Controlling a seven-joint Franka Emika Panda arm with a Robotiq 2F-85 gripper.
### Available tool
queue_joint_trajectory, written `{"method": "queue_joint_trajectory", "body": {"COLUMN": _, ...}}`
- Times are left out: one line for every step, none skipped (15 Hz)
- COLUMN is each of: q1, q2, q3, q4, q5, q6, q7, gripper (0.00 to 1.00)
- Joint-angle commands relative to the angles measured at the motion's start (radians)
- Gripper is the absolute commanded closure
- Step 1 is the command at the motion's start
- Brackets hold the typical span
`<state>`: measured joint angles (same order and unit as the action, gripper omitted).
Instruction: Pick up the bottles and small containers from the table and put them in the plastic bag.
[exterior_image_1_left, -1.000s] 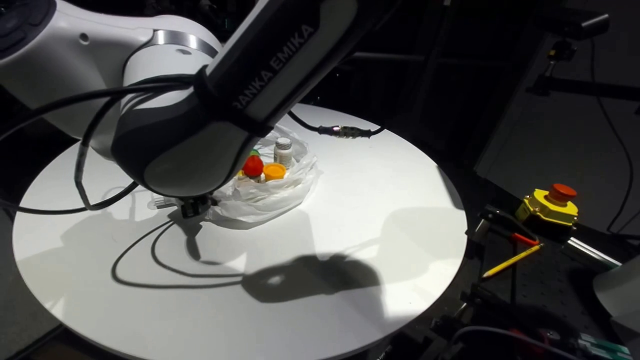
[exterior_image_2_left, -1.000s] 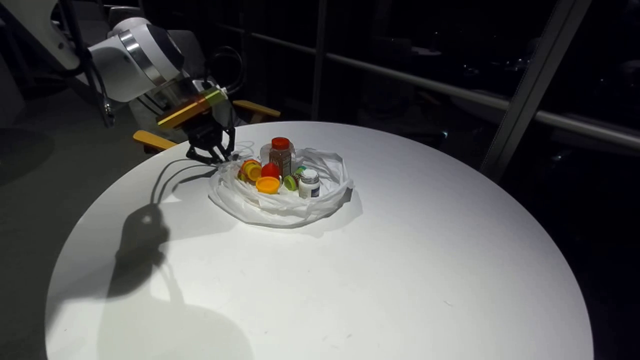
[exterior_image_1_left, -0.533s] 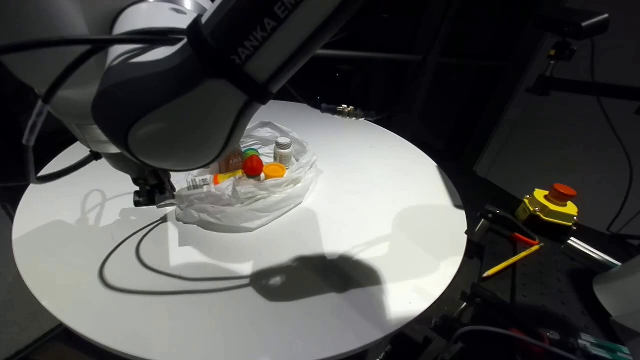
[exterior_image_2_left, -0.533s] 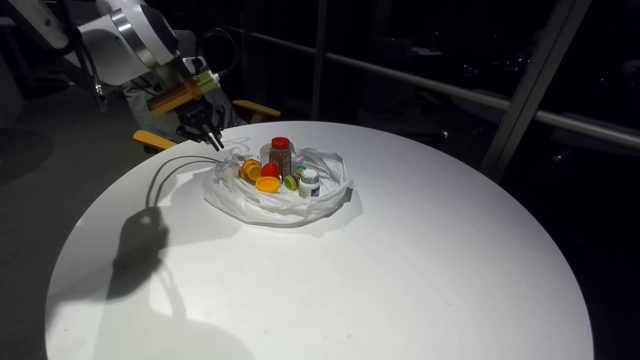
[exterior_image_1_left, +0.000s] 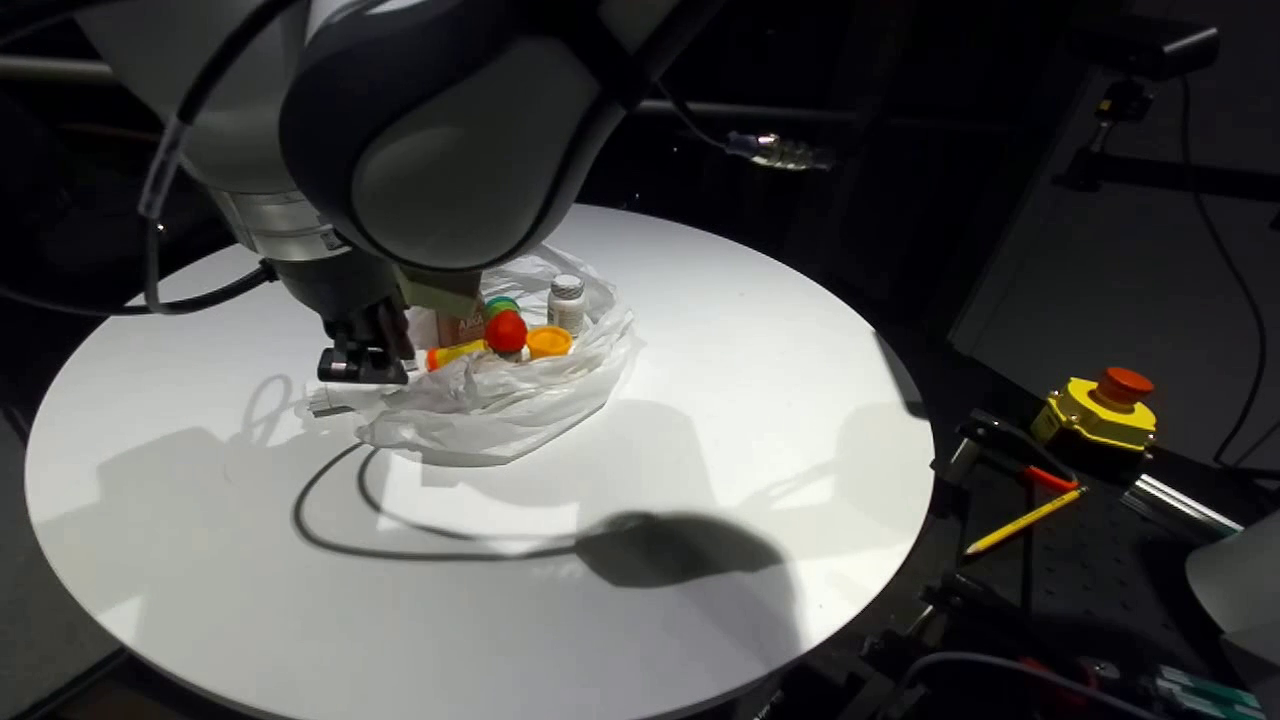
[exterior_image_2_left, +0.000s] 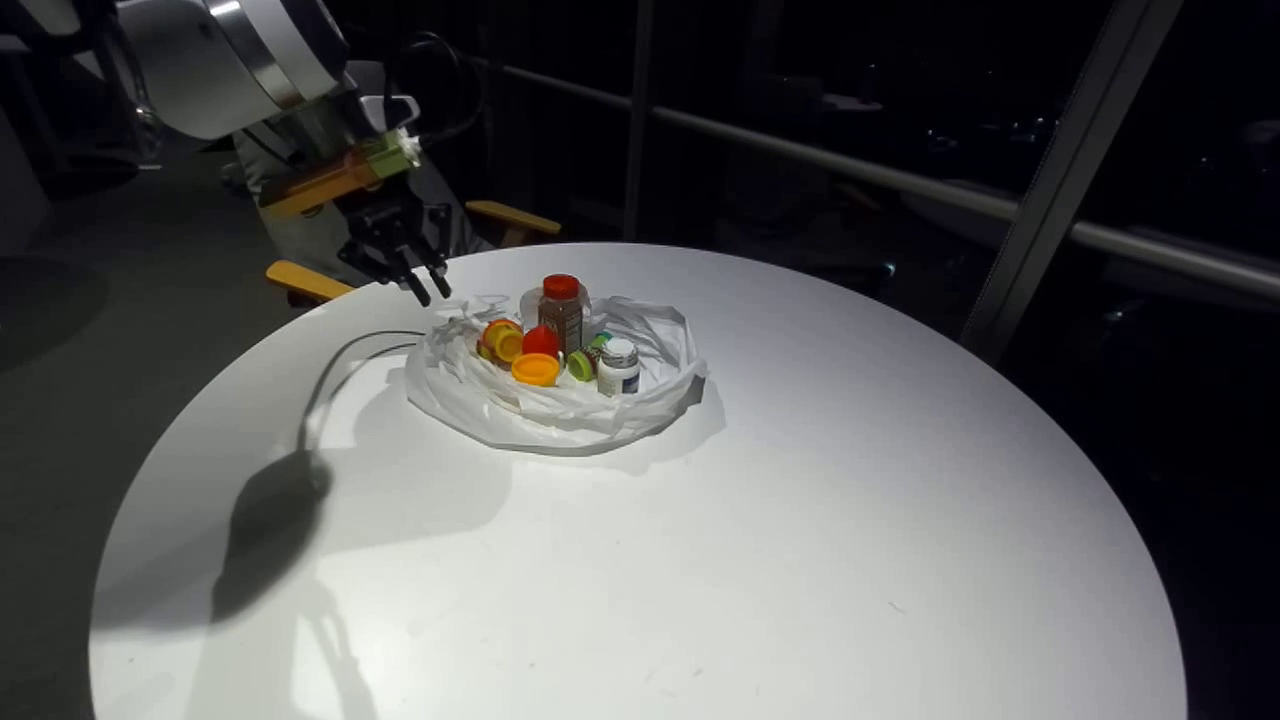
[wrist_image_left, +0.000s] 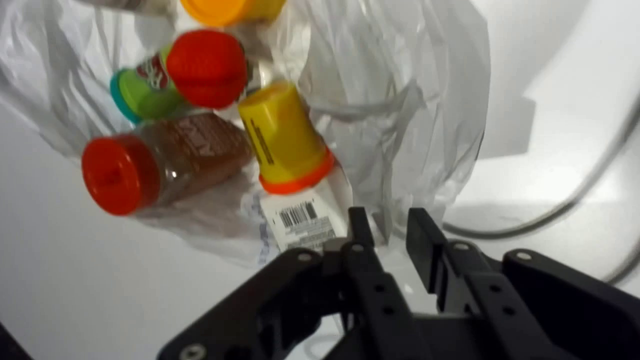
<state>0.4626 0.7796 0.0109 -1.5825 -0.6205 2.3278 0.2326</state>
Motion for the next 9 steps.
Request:
{"method": "queue_joint_trajectory", "body": {"q1": 0.001, "q2": -0.006, "q3": 0.005, "q4": 0.006, "q5": 0.035, "q6": -0.067, "q7": 0.0, "gripper": 0.66}}
{"method": "queue_joint_trajectory", "body": {"q1": 0.001, "q2": -0.015, "q3": 0.011, "q4": 0.007, "q5": 0.06, "q6": -0.114, "q7": -0.001, "gripper": 0.59}}
{"method": "queue_joint_trajectory", "body": {"q1": 0.001, "q2": -0.022, "q3": 0.016, "q4": 0.007, "q5": 0.069, "q6": -0.136, "q7": -0.001, "gripper": 0.5}}
{"method": "queue_joint_trajectory", "body": {"q1": 0.002, "q2": -0.026, "q3": 0.018, "q4": 0.007, "q5": 0.072, "q6": -0.146, "q7": -0.001, "gripper": 0.47}}
{"method": "queue_joint_trajectory", "body": {"q1": 0.002, "q2": -0.027, "q3": 0.019, "q4": 0.007, "q5": 0.076, "q6": -0.148, "q7": -0.001, "gripper": 0.47}}
{"method": "queue_joint_trajectory", "body": {"q1": 0.002, "q2": -0.027, "q3": 0.019, "q4": 0.007, "q5": 0.078, "q6": -0.148, "q7": -0.001, "gripper": 0.48}}
{"method": "queue_joint_trajectory", "body": {"q1": 0.001, "q2": -0.027, "q3": 0.019, "q4": 0.007, "q5": 0.078, "q6": -0.148, "q7": -0.001, "gripper": 0.48}}
{"method": "queue_joint_trajectory", "body": {"q1": 0.001, "q2": -0.027, "q3": 0.019, "q4": 0.007, "q5": 0.078, "q6": -0.149, "q7": -0.001, "gripper": 0.48}}
{"method": "queue_joint_trajectory", "body": {"q1": 0.001, "q2": -0.027, "q3": 0.019, "q4": 0.007, "q5": 0.078, "q6": -0.149, "q7": -0.001, "gripper": 0.23}}
